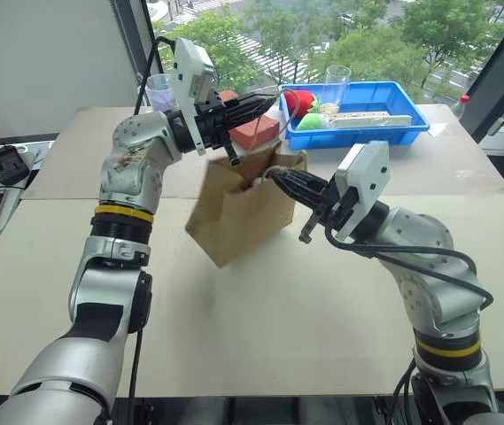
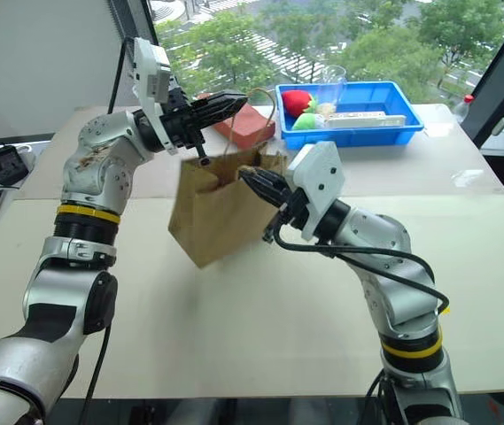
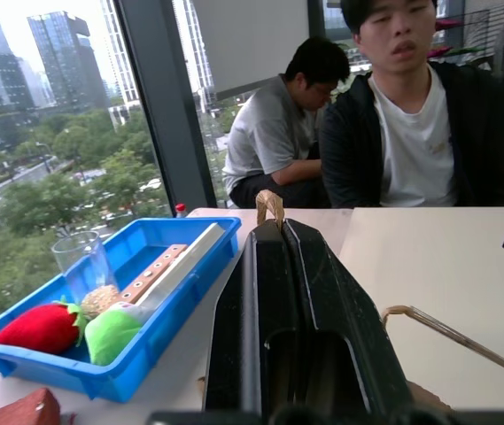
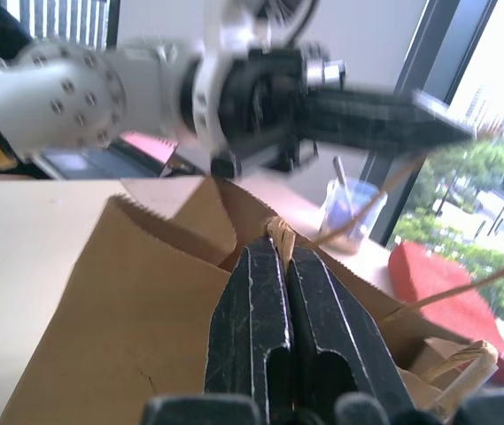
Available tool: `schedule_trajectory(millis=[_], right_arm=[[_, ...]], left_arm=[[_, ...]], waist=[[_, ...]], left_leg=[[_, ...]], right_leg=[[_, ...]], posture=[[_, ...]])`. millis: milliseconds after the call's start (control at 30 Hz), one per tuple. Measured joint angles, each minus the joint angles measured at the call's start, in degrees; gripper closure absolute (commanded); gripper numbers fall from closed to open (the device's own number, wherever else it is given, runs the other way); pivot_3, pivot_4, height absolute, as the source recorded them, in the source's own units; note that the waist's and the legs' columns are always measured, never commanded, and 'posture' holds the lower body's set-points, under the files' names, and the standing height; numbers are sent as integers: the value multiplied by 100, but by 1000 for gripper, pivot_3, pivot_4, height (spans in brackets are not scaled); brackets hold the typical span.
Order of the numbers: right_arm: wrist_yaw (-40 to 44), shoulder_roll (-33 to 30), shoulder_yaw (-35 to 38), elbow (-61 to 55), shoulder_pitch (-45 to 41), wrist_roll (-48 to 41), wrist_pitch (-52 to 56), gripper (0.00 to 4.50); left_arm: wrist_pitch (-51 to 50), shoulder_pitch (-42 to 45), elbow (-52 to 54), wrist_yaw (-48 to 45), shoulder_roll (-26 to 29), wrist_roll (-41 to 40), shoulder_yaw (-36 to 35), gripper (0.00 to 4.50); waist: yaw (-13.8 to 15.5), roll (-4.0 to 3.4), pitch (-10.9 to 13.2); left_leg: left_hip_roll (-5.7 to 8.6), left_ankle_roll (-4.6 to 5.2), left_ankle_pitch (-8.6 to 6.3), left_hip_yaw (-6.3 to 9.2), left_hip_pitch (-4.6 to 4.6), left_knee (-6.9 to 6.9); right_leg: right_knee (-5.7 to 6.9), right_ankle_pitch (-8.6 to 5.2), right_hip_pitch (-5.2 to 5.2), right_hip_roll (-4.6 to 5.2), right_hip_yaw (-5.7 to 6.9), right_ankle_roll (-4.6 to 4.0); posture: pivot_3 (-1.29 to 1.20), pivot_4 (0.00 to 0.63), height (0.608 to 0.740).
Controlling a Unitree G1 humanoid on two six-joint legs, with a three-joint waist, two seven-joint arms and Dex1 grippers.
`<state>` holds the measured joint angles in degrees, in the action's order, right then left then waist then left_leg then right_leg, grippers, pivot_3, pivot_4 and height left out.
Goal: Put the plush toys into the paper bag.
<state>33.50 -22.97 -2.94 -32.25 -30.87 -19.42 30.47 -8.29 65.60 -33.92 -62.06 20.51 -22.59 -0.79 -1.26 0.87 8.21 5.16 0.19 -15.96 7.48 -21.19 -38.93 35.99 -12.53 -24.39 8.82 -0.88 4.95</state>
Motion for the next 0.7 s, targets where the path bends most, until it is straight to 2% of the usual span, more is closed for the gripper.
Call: schedule_trajectory(millis=[100, 267, 533, 700], right_arm=[[-105, 106, -31, 2, -30, -217, 309, 4474], [-105, 295, -531, 338, -65, -320, 704, 4474], [-48, 284, -778, 1127, -258, -80, 650, 4474], [30, 236, -859, 1456, -448, 194, 483, 4474]], left_arm=[[66, 3, -155, -199, 9, 96, 23, 4500], [41, -403, 19, -398, 212, 303, 144, 4500], [-1089, -1208, 1737, -533, 785, -38, 75, 4500], [-1460, -1571, 2154, -479, 938, -77, 69, 4500]], waist=[[-15, 0, 0], [-106, 0, 0], [-126, -1, 0], [-123, -1, 0]], left_leg=[[0, 0, 0, 1, 0, 0], [0, 0, 0, 3, 1, -2], [-1, 0, 0, 7, 0, 3], [-1, -2, 1, 5, 1, -2]], right_leg=[[3, 0, 0, 0, 0, 0], [10, 0, -1, 0, -2, 0], [13, 0, -9, 0, -2, 0], [13, 0, -8, 0, -3, 0]], posture=[[0, 150, 740], [0, 150, 740], [0, 150, 740], [0, 150, 740]])
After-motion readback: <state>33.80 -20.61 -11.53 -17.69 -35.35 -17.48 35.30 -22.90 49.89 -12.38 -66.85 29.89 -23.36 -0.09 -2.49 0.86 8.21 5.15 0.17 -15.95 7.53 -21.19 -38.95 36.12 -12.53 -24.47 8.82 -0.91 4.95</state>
